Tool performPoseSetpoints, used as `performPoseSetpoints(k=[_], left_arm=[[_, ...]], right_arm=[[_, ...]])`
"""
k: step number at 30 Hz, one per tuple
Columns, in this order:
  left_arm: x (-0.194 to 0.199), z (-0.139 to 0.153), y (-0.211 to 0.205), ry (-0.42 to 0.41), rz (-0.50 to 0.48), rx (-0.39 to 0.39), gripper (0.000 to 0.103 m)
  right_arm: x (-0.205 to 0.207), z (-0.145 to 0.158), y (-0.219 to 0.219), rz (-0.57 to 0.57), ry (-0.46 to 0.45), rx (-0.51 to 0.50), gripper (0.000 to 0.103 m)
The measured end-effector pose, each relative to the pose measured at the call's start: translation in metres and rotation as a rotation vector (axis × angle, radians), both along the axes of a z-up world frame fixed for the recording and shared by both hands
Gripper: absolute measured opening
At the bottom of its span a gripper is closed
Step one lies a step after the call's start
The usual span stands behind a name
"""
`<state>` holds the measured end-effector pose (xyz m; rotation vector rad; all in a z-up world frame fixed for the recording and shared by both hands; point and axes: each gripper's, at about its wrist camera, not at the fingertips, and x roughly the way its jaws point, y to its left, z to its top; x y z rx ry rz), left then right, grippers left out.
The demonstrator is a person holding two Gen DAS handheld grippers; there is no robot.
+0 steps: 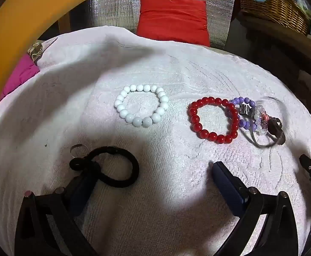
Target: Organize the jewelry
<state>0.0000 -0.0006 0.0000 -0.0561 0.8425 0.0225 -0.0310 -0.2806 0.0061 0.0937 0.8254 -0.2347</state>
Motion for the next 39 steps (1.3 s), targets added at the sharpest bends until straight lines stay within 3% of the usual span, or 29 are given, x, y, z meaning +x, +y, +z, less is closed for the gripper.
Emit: performPoseSetpoints(k=[26, 28, 32, 34, 36, 39], left_arm=[[-0.001, -0.002, 0.002, -0.001, 0.002, -0.005, 0.103], [-0.001, 0.000, -0.001, 0.017, 0.013, 0.001, 0.103], [-0.016, 0.012, 0.002, 0.133, -0.027, -0.009, 0.103], [-0.039, 0.031, 0.005, 0.083, -0.007, 0.032, 0.103], [-0.083, 0.069, 0.006, -0.056, 0.007, 0.097, 0.103], [-0.126, 0.112, 0.009, -0.161, -0.010, 0.146, 0.103]], right_arm=[[-0.001, 0.005, 0.001, -0.022, 0.029, 0.019, 0.103], [-0.009, 0.008, -0.001, -0.023, 0.069, 0.063, 0.103], [-0.035, 0.019, 0.015, 0.004, 0.146, 0.076, 0.103], [-0.050, 0.028, 0.027, 0.070, 0.153, 0.098, 0.103], [-0.078, 0.053, 0.040, 0.105, 0.079, 0.077, 0.103], [-0.121, 0.091, 0.058, 0.153, -0.035, 0.055, 0.103]])
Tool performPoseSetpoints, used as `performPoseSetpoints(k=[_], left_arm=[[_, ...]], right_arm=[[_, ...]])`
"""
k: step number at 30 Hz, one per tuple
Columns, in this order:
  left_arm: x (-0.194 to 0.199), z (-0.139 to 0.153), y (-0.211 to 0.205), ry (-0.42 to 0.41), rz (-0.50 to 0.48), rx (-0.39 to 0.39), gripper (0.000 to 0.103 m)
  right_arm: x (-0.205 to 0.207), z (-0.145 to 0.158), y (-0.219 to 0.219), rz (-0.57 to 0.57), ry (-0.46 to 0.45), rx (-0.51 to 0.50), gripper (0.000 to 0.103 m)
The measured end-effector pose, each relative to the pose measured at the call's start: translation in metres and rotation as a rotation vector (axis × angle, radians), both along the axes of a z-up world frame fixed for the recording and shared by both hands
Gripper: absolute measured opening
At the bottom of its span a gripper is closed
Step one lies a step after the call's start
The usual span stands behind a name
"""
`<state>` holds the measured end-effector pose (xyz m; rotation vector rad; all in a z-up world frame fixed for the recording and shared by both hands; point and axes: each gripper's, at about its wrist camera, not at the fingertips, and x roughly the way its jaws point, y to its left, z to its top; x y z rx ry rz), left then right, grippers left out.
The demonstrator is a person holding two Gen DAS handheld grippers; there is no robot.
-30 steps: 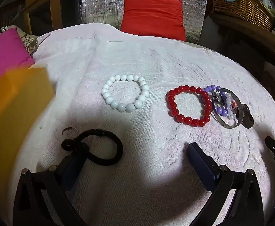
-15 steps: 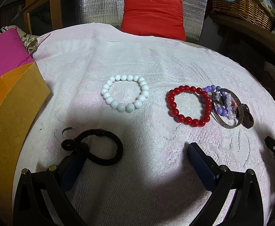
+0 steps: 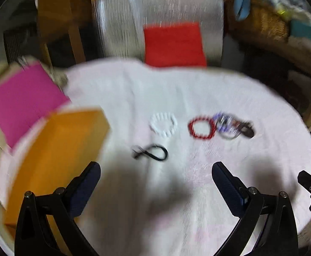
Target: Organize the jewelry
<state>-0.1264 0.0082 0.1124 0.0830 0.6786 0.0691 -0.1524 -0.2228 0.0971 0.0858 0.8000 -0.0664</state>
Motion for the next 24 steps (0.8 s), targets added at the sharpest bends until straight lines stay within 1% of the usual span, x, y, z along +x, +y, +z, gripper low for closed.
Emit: performPoseSetpoints(k=[1, 4, 6, 8, 12, 15, 18, 24], left_arm=[[-0.022, 0.020, 0.001, -0.060, -0.004, 0.025, 0.103], [-0.056, 0.052, 0.006, -0.125, -0.027, 0.045, 0.103], [-0.074, 0.067, 0.012, -0.149, -0.013, 0.051, 0.103], [-0.083, 0.077, 0.015, -0.150, -0.014, 0.034, 0.103], [-0.105, 0.089, 0.027, -0.161, -0.001, 0.010, 0.103], [-0.107, 0.092, 0.029, -0.168, 0.012, 0.024, 0.103], [-0.112, 0.090, 0.032, -0.166, 0.020, 0.026, 0.103], [-0.107, 0.084, 0.034, -0.158, 0.043, 0.043, 0.103]], right_arm=[[-0.015, 0.013, 0.004, 0.007, -0.038, -0.006, 0.103], [-0.046, 0.045, 0.017, 0.007, -0.123, -0.038, 0.103], [-0.061, 0.063, 0.021, 0.013, -0.150, -0.031, 0.103], [-0.074, 0.074, 0.025, 0.004, -0.160, -0.015, 0.103], [-0.092, 0.093, 0.034, -0.005, -0.185, -0.006, 0.103], [-0.101, 0.098, 0.040, 0.003, -0.190, 0.002, 0.103], [-0.098, 0.097, 0.050, 0.007, -0.186, -0.009, 0.103], [-0.089, 0.090, 0.063, 0.010, -0.174, -0.027, 0.103]])
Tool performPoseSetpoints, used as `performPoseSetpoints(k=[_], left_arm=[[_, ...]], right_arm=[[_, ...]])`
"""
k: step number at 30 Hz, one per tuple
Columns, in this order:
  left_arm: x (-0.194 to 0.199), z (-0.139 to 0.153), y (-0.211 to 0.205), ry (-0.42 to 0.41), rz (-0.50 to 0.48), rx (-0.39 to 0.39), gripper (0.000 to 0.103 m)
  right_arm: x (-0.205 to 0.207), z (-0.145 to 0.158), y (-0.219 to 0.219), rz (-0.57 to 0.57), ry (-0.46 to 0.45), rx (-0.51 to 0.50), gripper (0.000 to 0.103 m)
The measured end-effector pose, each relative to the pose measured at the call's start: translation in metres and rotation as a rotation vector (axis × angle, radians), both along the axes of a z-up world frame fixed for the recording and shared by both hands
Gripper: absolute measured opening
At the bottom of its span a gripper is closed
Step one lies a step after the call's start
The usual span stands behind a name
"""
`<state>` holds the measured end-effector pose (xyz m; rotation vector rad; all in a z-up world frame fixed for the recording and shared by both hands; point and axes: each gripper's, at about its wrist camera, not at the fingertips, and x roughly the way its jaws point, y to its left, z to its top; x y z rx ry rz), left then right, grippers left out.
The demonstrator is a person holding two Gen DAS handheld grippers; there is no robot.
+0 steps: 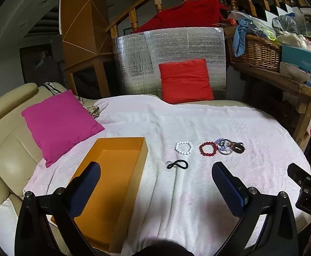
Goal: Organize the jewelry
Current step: 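Move both tools toward the black hair ties on the bedspread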
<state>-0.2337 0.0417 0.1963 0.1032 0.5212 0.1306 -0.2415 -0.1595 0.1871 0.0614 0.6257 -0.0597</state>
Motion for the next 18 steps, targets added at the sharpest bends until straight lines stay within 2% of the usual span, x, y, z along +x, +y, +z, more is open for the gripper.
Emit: performPoseSetpoints(k=[18], left_arm=[[0.007, -0.008, -0.004, 0.028, 0.010, 0.009, 0.103]], right_arm=[[0.011, -0.010, 0.003, 0.026, 0.026, 0.036, 0.103]])
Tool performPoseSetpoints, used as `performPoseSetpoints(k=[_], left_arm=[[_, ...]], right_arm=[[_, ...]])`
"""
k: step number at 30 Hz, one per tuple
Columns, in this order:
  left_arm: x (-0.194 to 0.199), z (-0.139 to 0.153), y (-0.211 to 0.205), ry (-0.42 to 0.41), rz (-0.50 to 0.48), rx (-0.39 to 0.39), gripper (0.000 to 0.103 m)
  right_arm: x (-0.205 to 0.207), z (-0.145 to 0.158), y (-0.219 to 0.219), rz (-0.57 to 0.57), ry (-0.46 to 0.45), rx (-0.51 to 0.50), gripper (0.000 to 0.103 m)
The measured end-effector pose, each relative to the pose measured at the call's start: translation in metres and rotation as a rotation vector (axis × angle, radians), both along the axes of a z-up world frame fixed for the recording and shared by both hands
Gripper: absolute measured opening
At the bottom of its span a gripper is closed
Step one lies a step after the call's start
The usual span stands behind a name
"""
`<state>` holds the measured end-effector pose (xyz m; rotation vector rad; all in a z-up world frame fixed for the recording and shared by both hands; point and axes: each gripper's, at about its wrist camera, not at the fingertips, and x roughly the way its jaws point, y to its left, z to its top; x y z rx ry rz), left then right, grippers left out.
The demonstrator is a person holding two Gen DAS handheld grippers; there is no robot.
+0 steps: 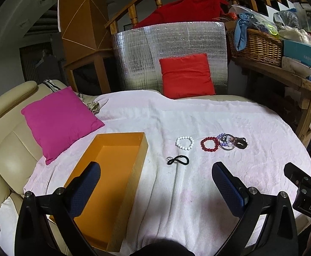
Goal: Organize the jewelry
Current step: 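Move both tools toward the black hair ties on the bedspread, then grasp the black figure-eight hair tie with left tool while right grasps black ring band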
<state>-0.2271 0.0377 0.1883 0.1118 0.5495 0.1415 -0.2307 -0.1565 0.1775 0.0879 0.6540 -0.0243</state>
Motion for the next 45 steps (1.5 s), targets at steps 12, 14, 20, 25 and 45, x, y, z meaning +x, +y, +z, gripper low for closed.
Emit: performPoseSetpoints(k=[12, 14, 20, 25, 45], left_arm=[[0.012, -0.006, 0.002, 0.018, 0.024, 0.006, 0.103], [0.015, -0.007, 0.001, 0.021, 0.025, 0.008, 0.103], [0.027, -0.013, -0.003, 0.037, 0.027, 0.018, 0.103], [0.049, -0.030, -0.002, 0.074, 0.008, -0.013, 0.103], [0.175, -0.120, -0.007, 0.270, -0.003, -0.123, 0.103]], right_arm=[[0.019, -0.003, 0.003, 0.024, 0.002, -0.007, 0.103], [0.022, -0.004, 0.003, 0.025, 0.003, -0.008, 0.103], [0.038, -0.008, -0.005, 0.022, 0.006, -0.005, 0.103], [0.058, -0.018, -0.019, 0.013, 0.014, 0.000, 0.103], [0.167, -0.093, -0.101, 0.013, 0.165, 0.222, 0.103]])
